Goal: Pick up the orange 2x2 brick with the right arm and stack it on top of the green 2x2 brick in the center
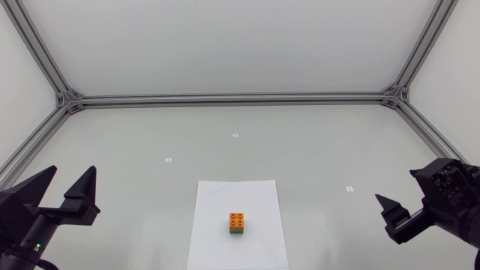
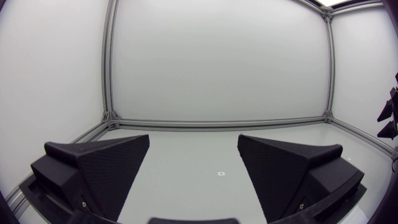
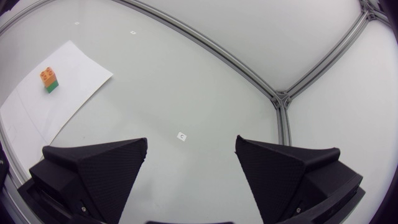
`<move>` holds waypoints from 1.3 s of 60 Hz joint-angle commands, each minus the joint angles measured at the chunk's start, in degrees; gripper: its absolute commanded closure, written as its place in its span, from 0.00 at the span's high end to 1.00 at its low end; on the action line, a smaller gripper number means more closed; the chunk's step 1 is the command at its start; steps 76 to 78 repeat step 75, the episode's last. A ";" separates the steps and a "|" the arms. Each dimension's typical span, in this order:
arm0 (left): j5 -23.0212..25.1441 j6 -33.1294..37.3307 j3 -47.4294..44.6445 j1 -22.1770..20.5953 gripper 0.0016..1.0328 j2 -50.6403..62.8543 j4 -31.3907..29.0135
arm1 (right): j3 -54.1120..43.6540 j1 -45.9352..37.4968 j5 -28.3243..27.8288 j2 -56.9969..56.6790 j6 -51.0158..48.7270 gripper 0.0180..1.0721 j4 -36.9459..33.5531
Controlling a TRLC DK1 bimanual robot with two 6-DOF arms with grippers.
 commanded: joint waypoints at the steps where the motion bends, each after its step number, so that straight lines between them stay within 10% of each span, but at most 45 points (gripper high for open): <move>1: 0.25 0.73 -2.35 0.16 0.96 -0.45 -0.84 | -3.73 -1.10 2.44 -2.87 2.39 0.96 3.43; 58: 0.25 0.73 -2.35 0.16 0.96 -0.45 -0.84 | -24.59 -2.15 -2.55 -24.61 31.50 0.96 34.56; 78: 0.25 0.73 -2.35 0.16 0.96 -0.45 -0.76 | -24.64 -2.15 -2.57 -24.67 31.57 0.96 34.63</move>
